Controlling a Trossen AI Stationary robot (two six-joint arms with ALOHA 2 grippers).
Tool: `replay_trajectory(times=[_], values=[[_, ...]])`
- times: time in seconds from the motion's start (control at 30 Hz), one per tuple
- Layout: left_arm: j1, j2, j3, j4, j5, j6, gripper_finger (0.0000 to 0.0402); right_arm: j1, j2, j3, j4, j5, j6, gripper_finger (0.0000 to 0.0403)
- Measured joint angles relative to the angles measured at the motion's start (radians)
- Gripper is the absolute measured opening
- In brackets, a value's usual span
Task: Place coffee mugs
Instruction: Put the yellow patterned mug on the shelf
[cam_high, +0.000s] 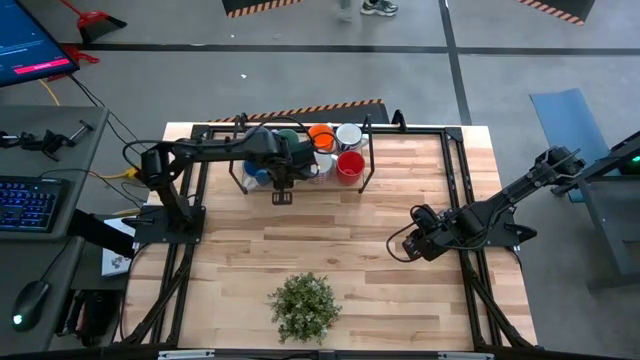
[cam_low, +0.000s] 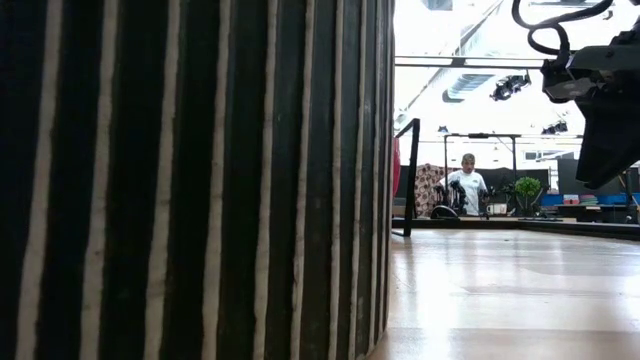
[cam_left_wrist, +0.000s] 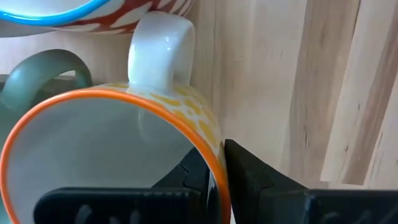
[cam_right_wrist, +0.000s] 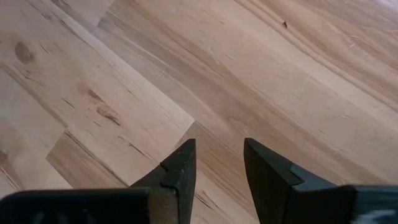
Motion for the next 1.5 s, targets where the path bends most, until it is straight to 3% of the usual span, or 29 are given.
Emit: replay_trajectory(times=[0.27,1.5], values=[[0.005,-0.042,0.029,-0.009,-0.040,0.001,0.0032,0.000,0.000,0.000,0.000,0.000,0.000,0.0114],[0.006,-0.012,0.004,0.013,0.010,0.024,0.0032,0.000,0.000,0.000,0.019,-0.001,0.000,0.0114]])
